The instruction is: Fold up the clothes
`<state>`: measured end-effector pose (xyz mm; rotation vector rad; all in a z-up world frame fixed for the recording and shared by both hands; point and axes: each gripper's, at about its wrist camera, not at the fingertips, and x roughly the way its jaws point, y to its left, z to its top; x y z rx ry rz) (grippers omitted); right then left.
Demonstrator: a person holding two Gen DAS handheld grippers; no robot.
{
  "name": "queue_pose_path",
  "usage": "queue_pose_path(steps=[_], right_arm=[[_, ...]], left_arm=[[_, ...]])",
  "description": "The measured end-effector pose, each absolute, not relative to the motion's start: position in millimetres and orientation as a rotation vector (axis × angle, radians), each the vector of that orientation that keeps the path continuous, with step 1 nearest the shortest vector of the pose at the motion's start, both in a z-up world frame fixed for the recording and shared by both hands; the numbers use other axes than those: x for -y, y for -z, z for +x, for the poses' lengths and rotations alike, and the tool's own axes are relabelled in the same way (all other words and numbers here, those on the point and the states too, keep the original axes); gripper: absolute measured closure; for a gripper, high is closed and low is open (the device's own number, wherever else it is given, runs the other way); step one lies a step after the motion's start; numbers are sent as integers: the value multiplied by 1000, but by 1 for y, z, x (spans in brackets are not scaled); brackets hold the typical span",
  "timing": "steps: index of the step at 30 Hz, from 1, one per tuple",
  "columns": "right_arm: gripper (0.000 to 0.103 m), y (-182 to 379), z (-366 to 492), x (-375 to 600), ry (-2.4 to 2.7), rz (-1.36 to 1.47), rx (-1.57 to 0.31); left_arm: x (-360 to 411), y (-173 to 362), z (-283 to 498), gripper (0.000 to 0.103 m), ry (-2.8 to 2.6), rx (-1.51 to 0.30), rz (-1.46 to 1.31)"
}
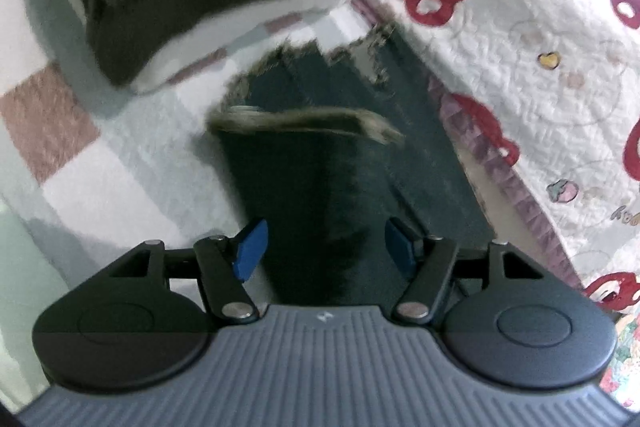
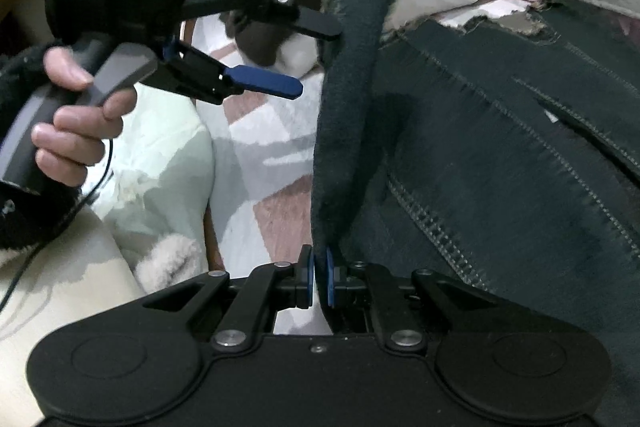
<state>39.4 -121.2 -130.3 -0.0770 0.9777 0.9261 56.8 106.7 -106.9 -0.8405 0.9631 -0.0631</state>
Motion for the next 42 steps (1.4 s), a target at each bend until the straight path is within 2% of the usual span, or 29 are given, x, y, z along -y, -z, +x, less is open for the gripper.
queue_pose_path(steps=[8, 13, 16, 18, 20, 21, 25, 29, 35, 42], right_arm=[[91, 135, 37, 102, -948, -176, -991], [91, 118, 44, 139, -925, 15, -998], [76, 92, 40, 201, -772, 123, -960], [73, 76, 31, 250, -646, 165, -932], [71, 60, 6, 310, -493, 196, -900], [68, 53, -8, 339, -417, 212, -884], [59, 42, -96, 457, -123, 278, -816], [57, 60, -191, 557, 160, 412, -799], [54, 105, -280, 639, 424, 613, -780], [53, 138, -297, 682, 501, 764, -680]], left_arm=[[-92, 133, 60, 38, 47, -1085, -812], [-97, 137, 56, 38, 9, -1085, -811], [-99, 136, 53, 39, -8, -1073, -785], [-98, 136, 52, 42, -20, -1066, -739], [-96, 134, 51, 76, -35, -1056, -671], [-93, 131, 52, 99, -44, -1048, -618], [-84, 98, 46, 100, -19, -923, -494], [-124, 65, 9, 99, -28, -658, -725], [-119, 122, 15, 100, -139, -962, -645], [-105, 120, 11, 97, -205, -990, -529]])
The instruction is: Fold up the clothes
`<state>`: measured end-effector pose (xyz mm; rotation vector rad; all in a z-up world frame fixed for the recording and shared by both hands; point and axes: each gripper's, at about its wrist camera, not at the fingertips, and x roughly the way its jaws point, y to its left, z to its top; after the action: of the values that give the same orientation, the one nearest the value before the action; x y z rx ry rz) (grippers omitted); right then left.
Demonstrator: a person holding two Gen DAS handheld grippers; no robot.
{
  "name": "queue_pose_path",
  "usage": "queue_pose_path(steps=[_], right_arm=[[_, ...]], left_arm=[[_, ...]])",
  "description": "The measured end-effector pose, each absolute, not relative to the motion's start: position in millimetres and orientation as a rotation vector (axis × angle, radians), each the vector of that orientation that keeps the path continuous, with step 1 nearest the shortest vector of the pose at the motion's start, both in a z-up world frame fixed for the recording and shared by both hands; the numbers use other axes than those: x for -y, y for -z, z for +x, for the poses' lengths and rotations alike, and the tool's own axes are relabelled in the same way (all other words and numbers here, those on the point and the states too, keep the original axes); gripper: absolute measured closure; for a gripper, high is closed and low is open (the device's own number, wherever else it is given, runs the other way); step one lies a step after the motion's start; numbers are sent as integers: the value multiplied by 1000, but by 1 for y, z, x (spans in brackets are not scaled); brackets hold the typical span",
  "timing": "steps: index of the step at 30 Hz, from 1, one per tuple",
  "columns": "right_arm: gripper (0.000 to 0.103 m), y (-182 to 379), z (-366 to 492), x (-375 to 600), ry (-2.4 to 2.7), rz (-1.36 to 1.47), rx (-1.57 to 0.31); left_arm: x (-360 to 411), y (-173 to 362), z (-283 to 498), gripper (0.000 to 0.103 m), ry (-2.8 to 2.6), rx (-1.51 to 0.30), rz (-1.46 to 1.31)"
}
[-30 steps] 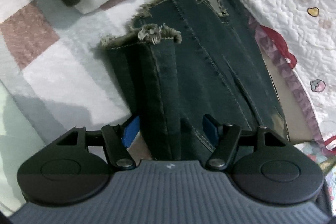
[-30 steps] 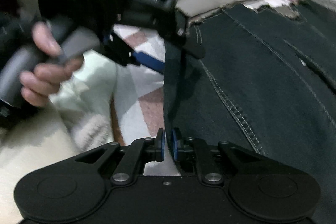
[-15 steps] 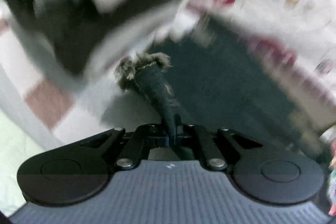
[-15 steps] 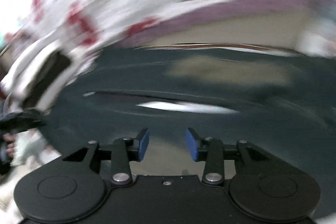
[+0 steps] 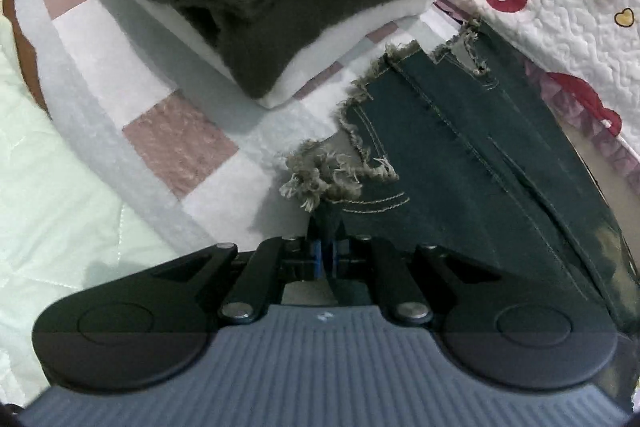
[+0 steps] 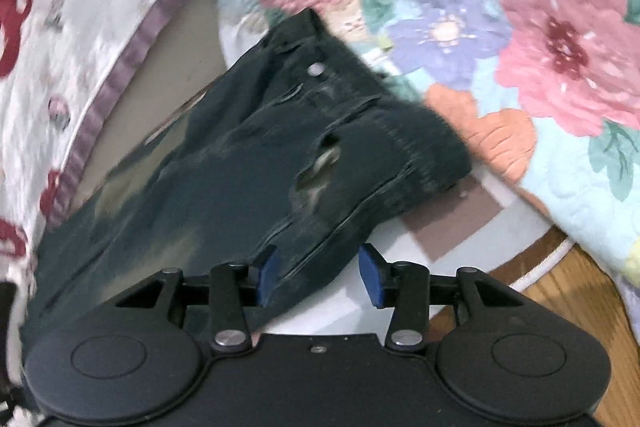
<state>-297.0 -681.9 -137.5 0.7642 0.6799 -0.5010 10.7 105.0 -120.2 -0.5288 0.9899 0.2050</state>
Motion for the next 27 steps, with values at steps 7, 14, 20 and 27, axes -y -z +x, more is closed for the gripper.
queue_pose_path(steps=[7, 14, 20, 27], right_arm=[[51, 150, -319, 720, 523, 845, -635], [43, 174, -333, 748, 509, 1126, -526], [32, 172, -323, 751, 611, 1220, -409], [27, 186, -297, 736, 746, 1134, -417]], left_arm=[[-86, 98, 9, 94, -182, -1068, -378], [9, 37, 2, 73, 48, -1003, -125], [119, 33, 10, 62, 336, -1011, -103], [237, 63, 27, 61, 554, -1049, 71]])
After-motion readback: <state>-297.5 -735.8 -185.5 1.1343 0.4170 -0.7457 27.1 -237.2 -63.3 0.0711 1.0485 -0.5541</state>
